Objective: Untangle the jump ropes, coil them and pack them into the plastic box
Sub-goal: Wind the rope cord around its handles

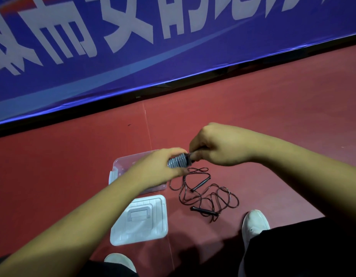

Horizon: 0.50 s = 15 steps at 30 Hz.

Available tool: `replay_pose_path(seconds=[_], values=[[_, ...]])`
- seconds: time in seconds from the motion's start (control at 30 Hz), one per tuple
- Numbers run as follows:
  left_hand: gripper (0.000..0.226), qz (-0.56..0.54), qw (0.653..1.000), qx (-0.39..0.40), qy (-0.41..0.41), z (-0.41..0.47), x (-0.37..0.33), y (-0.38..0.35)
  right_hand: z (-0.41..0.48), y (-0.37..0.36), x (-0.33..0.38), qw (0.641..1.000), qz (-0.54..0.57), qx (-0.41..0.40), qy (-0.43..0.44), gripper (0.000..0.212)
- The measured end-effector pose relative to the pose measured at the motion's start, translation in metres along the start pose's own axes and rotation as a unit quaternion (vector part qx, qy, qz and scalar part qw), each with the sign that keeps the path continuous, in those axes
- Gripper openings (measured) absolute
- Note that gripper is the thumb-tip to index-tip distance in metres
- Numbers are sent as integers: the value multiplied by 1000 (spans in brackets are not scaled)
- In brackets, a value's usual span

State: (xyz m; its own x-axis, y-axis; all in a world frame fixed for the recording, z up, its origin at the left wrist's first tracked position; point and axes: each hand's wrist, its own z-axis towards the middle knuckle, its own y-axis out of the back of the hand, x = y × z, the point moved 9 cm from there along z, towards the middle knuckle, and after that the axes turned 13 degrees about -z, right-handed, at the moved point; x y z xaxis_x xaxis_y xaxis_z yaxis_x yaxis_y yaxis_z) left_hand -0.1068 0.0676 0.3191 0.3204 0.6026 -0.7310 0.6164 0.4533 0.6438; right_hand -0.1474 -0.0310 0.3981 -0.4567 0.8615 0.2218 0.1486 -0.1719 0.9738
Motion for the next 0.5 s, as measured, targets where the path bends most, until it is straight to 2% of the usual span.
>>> replay_pose_path(seconds=[0.13,0.23,0.3,0.4,0.43,0.5], values=[[48,2,999,35,-12,-13,-16,-12,0,7,-13,995,75,-56,-28,13],[59,-12,1000,5,-25,-16,-26,-7,4,-3,-26,990,115,-44,-69,14],[48,-107,993,-6,-44,-17,-30,-2,3,-12,-38,965,233,-27,-113,13],[24,-287,956,12,-53,-18,-30,0,3,-22,-41,893,430,-22,-129,15],[24,-351,935,14,-50,-18,-29,1,4,-23,-41,878,460,-31,-128,16],[43,-452,891,9,-44,-17,-27,2,6,-23,-41,855,500,-44,-134,21]])
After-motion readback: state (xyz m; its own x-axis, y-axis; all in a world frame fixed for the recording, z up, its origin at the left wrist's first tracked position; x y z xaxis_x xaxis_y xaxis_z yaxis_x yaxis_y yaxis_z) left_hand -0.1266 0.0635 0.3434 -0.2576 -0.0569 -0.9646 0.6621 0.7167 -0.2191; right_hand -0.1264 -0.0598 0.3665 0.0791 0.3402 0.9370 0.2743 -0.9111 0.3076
